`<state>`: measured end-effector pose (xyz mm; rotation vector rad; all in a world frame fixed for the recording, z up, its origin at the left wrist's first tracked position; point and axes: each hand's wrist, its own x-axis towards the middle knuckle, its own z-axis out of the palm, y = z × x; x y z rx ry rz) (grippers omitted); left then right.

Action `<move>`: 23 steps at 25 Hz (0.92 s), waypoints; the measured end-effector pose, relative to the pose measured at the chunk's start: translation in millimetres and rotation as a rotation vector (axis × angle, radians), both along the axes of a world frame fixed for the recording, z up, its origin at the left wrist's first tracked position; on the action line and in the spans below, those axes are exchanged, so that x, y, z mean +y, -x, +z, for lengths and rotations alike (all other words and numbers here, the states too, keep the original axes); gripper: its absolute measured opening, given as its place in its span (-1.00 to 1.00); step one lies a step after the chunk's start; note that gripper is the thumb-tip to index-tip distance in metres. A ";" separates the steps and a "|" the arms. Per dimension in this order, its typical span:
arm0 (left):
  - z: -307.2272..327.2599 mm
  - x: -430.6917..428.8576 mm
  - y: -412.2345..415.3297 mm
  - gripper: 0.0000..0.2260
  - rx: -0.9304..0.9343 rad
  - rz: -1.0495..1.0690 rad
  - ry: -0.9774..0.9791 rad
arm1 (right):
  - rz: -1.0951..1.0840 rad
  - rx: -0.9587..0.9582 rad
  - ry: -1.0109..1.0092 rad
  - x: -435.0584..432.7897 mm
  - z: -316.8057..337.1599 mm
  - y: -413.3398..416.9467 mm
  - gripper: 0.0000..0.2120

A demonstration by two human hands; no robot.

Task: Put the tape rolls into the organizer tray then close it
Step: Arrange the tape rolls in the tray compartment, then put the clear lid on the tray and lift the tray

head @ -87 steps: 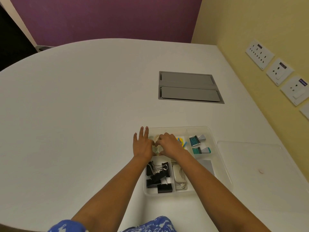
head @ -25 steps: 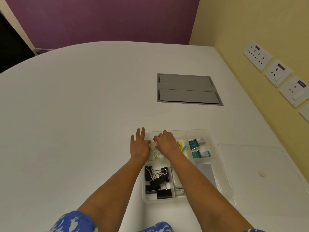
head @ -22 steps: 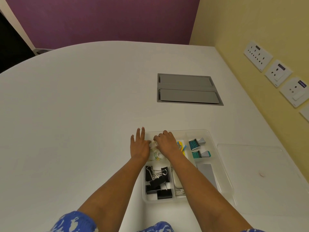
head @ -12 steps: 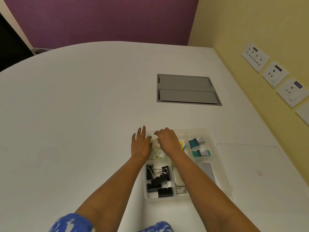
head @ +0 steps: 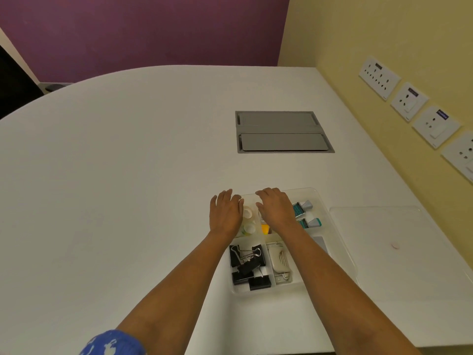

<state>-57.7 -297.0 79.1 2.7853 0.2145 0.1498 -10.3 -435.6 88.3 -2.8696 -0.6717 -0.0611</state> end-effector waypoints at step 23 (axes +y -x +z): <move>-23.5 -342.5 -22.9 -0.57 0.222 0.040 0.325 | -0.523 0.166 0.032 -382.3 -39.2 -13.9 -0.55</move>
